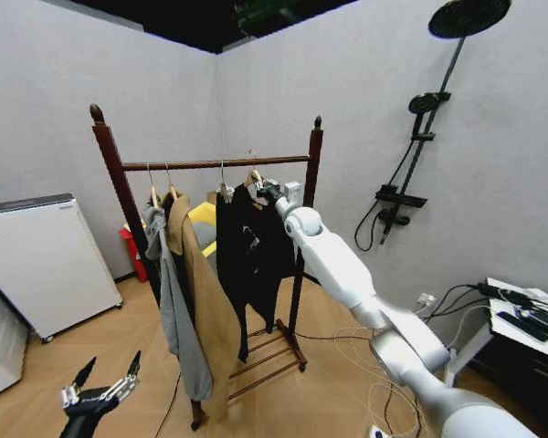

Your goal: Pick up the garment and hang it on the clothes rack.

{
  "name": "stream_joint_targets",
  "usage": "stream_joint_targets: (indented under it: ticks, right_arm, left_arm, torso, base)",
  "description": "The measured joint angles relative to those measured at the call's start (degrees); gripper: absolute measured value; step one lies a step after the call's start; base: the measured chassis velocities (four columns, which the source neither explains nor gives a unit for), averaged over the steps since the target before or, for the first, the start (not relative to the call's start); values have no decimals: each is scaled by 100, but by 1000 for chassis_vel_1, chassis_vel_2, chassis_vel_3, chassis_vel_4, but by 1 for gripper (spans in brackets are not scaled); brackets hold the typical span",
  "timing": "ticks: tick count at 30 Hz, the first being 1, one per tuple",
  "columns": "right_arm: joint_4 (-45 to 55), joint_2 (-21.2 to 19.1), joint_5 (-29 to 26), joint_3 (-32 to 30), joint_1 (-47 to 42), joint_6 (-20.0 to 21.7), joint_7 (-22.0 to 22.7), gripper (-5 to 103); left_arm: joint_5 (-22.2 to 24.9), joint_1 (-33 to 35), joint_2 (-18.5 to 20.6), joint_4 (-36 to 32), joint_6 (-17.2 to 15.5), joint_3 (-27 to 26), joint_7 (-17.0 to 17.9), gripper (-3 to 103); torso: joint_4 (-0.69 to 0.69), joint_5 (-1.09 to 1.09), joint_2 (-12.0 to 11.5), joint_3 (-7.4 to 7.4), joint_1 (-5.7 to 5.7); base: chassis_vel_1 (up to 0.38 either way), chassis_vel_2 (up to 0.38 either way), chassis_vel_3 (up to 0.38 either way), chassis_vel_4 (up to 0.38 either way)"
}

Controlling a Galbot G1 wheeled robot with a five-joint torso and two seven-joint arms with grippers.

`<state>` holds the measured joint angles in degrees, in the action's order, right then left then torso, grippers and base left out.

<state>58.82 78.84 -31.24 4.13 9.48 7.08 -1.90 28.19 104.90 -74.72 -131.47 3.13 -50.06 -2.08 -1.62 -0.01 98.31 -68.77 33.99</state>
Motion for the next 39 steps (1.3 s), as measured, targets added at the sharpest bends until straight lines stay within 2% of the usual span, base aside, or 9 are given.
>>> stream_joint_targets:
  ticks: [7, 16, 28, 29, 30, 31, 34, 37, 39]
  right_arm:
    - [-695, 281, 92, -32, 273, -62, -111, 10]
    - [-904, 478, 220, -19, 226, -49, -182, 10]
    - [-1031, 514, 217, -176, 149, 10, -167, 7]
    - [-924, 474, 147, -220, 101, 39, -187, 12]
    - [-740, 416, 119, -331, 25, 28, -315, 22]
    - [-740, 416, 119, -331, 25, 28, -315, 22]
    - [-278, 284, 67, -513, -108, -6, -439, 33]
    - [534, 20, -120, -596, -384, 223, -260, 44]
    - [1641, -337, -218, -705, -891, 495, 87, 55]
  left_arm:
    - [0, 0, 0, 0, 0, 0, 0, 100]
    - [0, 0, 0, 0, 0, 0, 0, 100]
    - [0, 0, 0, 0, 0, 0, -1, 100]
    - [0, 0, 0, 0, 0, 0, 0, 100]
    - [0, 0, 0, 0, 0, 0, 0, 100]
    - [0, 0, 0, 0, 0, 0, 0, 100]
    - [0, 0, 0, 0, 0, 0, 0, 100]
    - [0, 0, 0, 0, 0, 0, 2, 100]
    - [0, 0, 0, 0, 0, 0, 1, 100]
  torso:
    - [0, 0, 0, 0, 0]
    - [0, 0, 0, 1, 0]
    - [1, 0, 1, 1, 0]
    - [1, 0, 1, 0, 0]
    - [0, 1, 0, 0, 0]
    - [0, 1, 0, 0, 0]
    - [0, 1, 0, 1, 0]
    - [2, 0, 0, 1, 0]
    - [2, 1, 0, 1, 0]
  base:
    - [0, 0, 0, 0]
    - [0, 0, 0, 0]
    - [0, 0, 0, 0]
    - [0, 0, 0, 0]
    - [0, 0, 0, 0]
    - [0, 0, 0, 0]
    - [0, 0, 0, 0]
    - [0, 0, 0, 0]
    - [0, 0, 0, 0]
